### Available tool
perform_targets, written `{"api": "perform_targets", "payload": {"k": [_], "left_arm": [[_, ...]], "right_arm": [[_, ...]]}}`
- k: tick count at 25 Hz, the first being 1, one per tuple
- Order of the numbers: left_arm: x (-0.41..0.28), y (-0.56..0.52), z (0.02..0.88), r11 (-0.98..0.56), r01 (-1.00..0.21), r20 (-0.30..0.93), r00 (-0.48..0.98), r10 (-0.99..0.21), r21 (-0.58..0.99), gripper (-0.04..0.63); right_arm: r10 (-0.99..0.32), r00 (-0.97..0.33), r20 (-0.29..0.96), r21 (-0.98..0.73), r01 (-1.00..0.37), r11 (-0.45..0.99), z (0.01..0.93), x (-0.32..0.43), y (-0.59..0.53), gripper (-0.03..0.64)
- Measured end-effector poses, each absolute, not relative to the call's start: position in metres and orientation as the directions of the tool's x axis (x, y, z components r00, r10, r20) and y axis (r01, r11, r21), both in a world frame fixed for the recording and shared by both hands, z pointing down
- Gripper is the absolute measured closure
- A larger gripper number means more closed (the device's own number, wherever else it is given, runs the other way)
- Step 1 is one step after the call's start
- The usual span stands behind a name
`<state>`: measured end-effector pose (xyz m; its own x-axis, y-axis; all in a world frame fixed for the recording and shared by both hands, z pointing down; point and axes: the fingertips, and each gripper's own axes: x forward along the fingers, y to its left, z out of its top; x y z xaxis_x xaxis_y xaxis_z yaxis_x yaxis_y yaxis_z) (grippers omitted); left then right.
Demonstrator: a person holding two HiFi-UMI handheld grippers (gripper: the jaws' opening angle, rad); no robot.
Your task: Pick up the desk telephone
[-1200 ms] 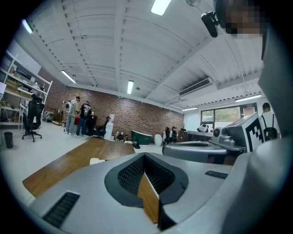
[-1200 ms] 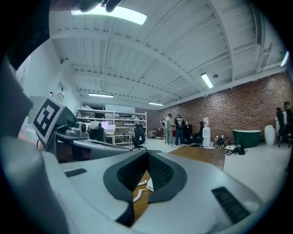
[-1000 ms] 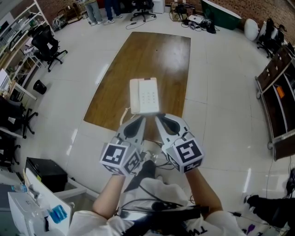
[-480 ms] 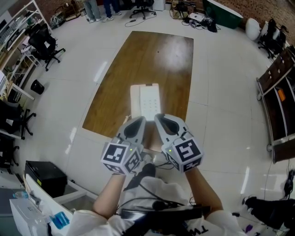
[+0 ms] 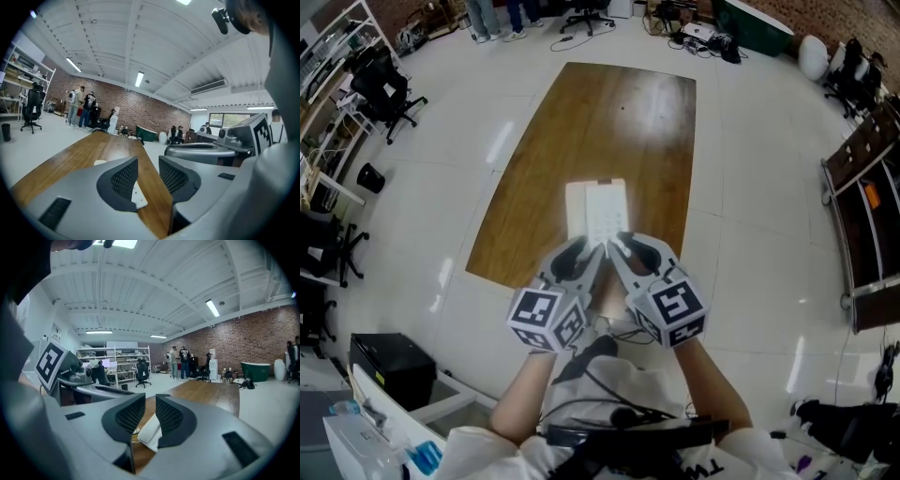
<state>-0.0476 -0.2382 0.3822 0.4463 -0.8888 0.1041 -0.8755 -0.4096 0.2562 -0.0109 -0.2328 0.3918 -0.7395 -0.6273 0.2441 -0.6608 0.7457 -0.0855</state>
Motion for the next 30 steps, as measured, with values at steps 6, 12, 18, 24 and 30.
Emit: {"api": "perform_targets", "payload": {"k": [6,12,18,24,30], "left_arm": [[-0.062,-0.258,0.402,-0.385,-0.885,0.150,0.432,-0.889,0.262,0.461],[-0.083,-0.278,0.437,-0.355,-0.869,0.222,0.443,-0.869,0.344,0.368],[-0.093,-0.295,0.478,-0.336,-0.835,0.300,0.487,-0.820,0.435,0.270],[-0.107,-0.315,0.517,-0.276,-0.817,0.356,0.490,-0.796,0.507,0.248],[-0.116,-0.329,0.549,-0.240,-0.804,0.412,0.505,-0.758,0.543,0.222]], "right_arm": [[-0.631,-0.729,0.265,-0.137,-0.677,0.724,0.407,-0.012,-0.254,0.545],[-0.611,-0.727,0.313,-0.204,-0.680,0.704,0.432,-0.018,-0.274,0.457],[-0.611,-0.709,0.352,-0.255,-0.701,0.666,0.460,-0.015,-0.288,0.457],[-0.610,-0.684,0.400,-0.300,-0.727,0.618,0.496,-0.007,-0.305,0.457],[-0.574,-0.678,0.459,-0.339,-0.731,0.592,0.528,-0.007,-0.317,0.347]]}}
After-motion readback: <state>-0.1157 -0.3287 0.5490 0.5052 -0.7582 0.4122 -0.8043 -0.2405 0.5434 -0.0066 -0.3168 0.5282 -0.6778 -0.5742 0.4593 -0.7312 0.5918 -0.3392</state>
